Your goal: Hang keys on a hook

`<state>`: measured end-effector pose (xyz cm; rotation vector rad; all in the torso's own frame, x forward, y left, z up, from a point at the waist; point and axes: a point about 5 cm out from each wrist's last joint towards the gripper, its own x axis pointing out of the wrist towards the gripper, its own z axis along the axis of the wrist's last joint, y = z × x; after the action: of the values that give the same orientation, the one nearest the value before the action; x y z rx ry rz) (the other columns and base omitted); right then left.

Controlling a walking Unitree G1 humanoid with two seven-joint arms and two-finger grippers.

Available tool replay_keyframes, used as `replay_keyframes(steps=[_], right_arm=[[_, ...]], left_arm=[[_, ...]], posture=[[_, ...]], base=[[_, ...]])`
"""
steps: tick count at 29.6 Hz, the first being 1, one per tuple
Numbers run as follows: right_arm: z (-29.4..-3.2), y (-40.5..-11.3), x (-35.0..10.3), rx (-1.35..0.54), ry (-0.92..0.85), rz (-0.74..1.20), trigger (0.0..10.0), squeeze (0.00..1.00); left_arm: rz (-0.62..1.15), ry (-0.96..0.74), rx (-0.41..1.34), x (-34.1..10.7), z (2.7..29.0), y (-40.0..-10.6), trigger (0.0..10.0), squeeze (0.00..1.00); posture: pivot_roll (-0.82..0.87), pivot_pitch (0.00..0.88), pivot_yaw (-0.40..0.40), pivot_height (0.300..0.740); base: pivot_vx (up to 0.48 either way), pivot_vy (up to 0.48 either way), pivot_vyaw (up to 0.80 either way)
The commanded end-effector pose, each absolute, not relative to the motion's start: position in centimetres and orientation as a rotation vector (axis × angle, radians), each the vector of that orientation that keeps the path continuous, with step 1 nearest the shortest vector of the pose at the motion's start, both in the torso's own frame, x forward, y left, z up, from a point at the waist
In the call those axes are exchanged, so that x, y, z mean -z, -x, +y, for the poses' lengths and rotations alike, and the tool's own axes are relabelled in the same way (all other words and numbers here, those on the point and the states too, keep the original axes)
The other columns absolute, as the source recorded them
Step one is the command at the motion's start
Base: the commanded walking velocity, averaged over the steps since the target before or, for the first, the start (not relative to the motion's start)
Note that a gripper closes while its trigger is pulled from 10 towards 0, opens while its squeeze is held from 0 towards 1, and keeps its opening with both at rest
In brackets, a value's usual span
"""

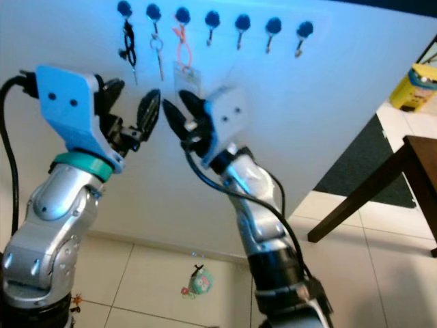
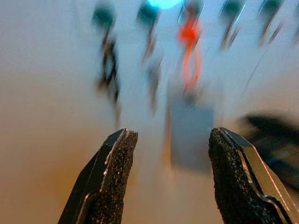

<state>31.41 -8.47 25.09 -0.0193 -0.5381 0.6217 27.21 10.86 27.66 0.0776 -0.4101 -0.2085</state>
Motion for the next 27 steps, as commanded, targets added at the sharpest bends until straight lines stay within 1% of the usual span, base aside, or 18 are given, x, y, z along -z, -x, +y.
replay_keyframes(steps=[1, 4, 6, 7, 8, 10, 12, 15, 16, 17, 18, 21, 24, 27], right_arm=[[-9.4, -31.1, -25.0, -0.578, 0.011, -0.529, 10.0, 0.0], [-9.9, -31.1, -24.8, -0.539, 0.018, -0.526, 10.0, 0.0], [-10.7, -31.3, -24.4, -0.446, 0.027, -0.521, 10.0, 0.0], [-10.7, -31.3, -24.4, -0.446, 0.027, -0.521, 10.0, 0.0], [-11.0, -31.4, -24.2, -0.412, 0.021, -0.516, 10.0, 0.0], [-11.0, -31.4, -24.2, -0.412, 0.021, -0.516, 10.0, 0.0], [-11.5, -31.6, -23.1, -0.347, -0.021, -0.466, 10.0, 0.0], [-11.5, -31.6, -23.1, -0.347, -0.021, -0.466, 10.0, 0.0], [-11.7, -31.7, -22.4, -0.328, -0.031, -0.442, 10.0, 0.0], [-11.7, -31.7, -22.4, -0.328, -0.031, -0.442, 10.0, 0.0], [-11.8, -31.6, -21.9, -0.323, -0.03, -0.42, 10.0, 0.0], [-11.8, -31.6, -21.9, -0.323, -0.03, -0.42, 10.0, 0.0], [-11.9, -31.5, -21.5, -0.327, -0.022, -0.401, 10.0, 0.0], [-11.4, -31.6, -21.5, -0.332, -0.025, -0.392, 10.0, 0.0]], left_arm=[[-0.385, -0.087, 0.208, -27.0, 11.1, -27.2, 10.0, 0.0], [-0.369, -0.1, 0.205, -26.5, 11.3, -27.3, 10.0, 0.0], [-0.32, -0.145, 0.192, -24.9, 11.9, -27.4, 10.0, 0.0], [-0.32, -0.145, 0.192, -24.9, 11.9, -27.4, 10.0, 0.0], [-0.291, -0.167, 0.178, -24.0, 12.3, -27.4, 10.0, 0.0], [-0.291, -0.167, 0.178, -24.0, 12.3, -27.4, 10.0, 0.0], [-0.208, -0.179, 0.167, -21.9, 12.9, -27.3, 10.0, 0.0], [-0.208, -0.179, 0.167, -21.9, 12.9, -27.3, 10.0, 0.0], [-0.146, -0.175, 0.169, -20.5, 13.2, -27.2, 10.0, 0.0], [-0.146, -0.175, 0.169, -20.5, 13.2, -27.2, 10.0, 0.0], [-0.11, -0.176, 0.165, -19.5, 13.4, -27.0, 10.0, 0.0], [-0.11, -0.176, 0.165, -19.5, 13.4, -27.0, 10.0, 0.0], [-0.132, -0.203, 0.13, -19.3, 13.7, -27.2, 10.0, 0.0], [-0.169, -0.207, 0.118, -19.7, 13.1, -27.8, 10.0, 0.0]], posture=[[-0.1, 0.11, 0.056, 0.74], [-0.11, 0.108, 0.058, 0.74], [-0.1, 0.094, 0.065, 0.74], [-0.1, 0.094, 0.065, 0.74], [-0.1, 0.092, 0.066, 0.74], [-0.1, 0.092, 0.066, 0.74], [-0.11, 0.07, 0.071, 0.74], [-0.11, 0.07, 0.071, 0.74], [-0.1, 0.066, 0.072, 0.74], [-0.1, 0.066, 0.072, 0.74], [-0.11, 0.065, 0.073, 0.74], [-0.11, 0.065, 0.073, 0.74], [-0.11, 0.066, 0.073, 0.74], [-0.11, 0.066, 0.073, 0.74]], base=[[0.0, 0.0, 0.0], [0.0, 0.0, 0.0], [0.0, 0.0, 0.0], [0.0, 0.0, 0.0], [0.0, 0.0, 0.0], [0.0, 0.0, 0.0], [0.0, 0.0, 0.0], [0.0, 0.0, 0.0], [0.0, 0.0, 0.0], [0.0, 0.0, 0.0], [0.0, 0.0, 0.0], [0.0, 0.0, 0.0], [0.0, 0.0, 0.0], [0.0, 0.0, 0.0]])
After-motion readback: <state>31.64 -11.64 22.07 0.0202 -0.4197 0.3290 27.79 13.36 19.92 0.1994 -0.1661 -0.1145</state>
